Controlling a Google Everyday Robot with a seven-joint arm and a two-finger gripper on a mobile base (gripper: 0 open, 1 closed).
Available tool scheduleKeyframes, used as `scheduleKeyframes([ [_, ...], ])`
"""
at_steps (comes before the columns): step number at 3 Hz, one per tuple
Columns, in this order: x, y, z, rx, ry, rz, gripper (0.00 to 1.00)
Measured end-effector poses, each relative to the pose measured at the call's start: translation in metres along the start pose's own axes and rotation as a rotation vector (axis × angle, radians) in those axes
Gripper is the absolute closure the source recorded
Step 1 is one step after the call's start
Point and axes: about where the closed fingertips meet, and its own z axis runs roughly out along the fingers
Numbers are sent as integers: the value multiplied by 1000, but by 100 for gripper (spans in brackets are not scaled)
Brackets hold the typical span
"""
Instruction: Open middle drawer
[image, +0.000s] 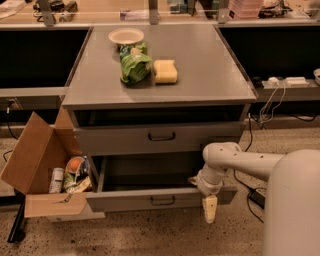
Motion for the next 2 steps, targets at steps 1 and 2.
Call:
scheduleKeyframes([
  [1,-4,28,-4,0,4,55,18],
  [2,-12,55,-1,-26,0,87,42],
])
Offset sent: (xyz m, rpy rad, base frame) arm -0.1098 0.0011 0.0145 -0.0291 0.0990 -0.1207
